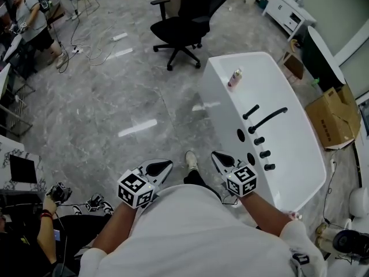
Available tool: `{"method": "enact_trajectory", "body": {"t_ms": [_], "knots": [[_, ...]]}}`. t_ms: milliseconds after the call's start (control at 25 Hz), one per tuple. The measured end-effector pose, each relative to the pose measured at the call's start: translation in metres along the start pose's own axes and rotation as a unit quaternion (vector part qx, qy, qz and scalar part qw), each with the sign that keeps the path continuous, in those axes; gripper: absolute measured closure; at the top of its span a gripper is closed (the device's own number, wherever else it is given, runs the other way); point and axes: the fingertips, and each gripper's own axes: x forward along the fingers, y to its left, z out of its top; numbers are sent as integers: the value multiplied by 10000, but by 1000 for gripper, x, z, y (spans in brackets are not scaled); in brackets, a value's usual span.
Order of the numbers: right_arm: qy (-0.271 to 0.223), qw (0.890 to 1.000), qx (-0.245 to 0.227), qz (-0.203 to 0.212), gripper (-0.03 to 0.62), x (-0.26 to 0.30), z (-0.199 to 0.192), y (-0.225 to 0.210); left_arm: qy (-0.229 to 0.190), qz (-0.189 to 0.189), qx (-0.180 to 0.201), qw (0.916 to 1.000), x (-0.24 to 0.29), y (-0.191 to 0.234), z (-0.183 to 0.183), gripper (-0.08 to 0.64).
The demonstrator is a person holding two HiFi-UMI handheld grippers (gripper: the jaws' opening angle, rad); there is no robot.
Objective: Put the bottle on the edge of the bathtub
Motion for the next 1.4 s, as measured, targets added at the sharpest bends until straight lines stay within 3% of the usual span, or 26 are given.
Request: {"method": "enact_trajectory", "body": {"t_ms": [960,1400], "knots": [[-30,9997,-68,213,584,10,4,5,13,168,-116,9998,0,1,-6,540],[-78,9999,-45,134,584,15,9,-17,50,119,-67,9999,19,11,3,540]]}}
